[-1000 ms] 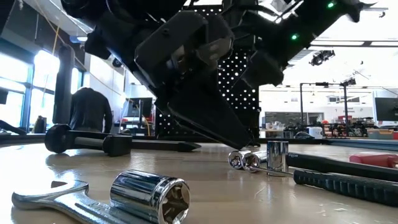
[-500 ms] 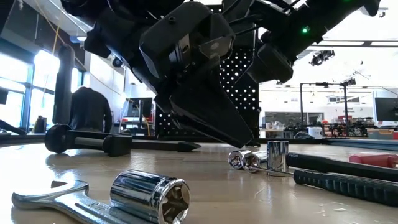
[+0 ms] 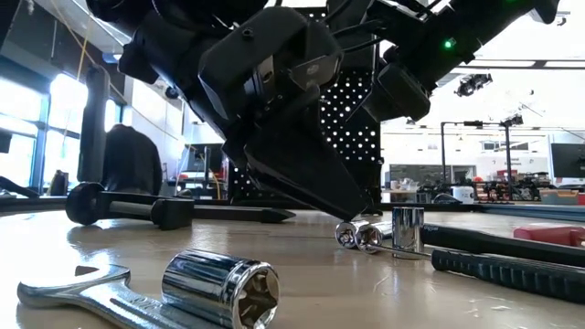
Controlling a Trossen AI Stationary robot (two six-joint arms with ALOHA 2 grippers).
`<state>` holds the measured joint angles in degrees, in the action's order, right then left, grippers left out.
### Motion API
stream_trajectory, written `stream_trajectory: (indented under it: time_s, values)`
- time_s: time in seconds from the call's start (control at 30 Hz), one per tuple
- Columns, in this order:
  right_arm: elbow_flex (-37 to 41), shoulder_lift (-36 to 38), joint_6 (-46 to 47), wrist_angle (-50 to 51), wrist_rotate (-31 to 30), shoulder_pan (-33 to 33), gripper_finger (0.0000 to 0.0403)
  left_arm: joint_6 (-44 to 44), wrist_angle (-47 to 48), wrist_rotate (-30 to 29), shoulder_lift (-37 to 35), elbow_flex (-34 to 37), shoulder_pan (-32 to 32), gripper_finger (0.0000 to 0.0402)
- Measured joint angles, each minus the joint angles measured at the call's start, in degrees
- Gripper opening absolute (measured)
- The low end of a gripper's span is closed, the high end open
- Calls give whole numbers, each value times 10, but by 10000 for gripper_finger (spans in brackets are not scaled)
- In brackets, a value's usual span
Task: Hang tools onto peg board
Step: Put the top left socket into the bottom peg board bin
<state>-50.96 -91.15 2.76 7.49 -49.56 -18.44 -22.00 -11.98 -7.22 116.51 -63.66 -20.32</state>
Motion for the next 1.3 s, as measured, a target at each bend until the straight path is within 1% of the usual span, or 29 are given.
stream_trajectory:
  time_s: [0.27,0.47,0.6,0.87,0.97,1.13,1.3]
  values:
    - [0,0,0,0,0,0,181,-4,1,0,0,0,0,106]
    - [0,0,0,0,0,0,181,-10,-18,0,2,0,-1,106]
    - [0,0,-1,0,0,0,181,-19,8,-9,9,1,-1,106]
    - [0,0,-1,-2,0,0,181,-29,9,-39,12,1,0,106]
    - [0,0,-1,-2,0,0,181,-23,21,-41,12,1,3,105]
    - [0,0,-2,-2,0,0,181,-19,54,-39,12,-2,8,85]
    - [0,0,-2,-2,0,0,181,-2,63,-39,11,-2,8,67]
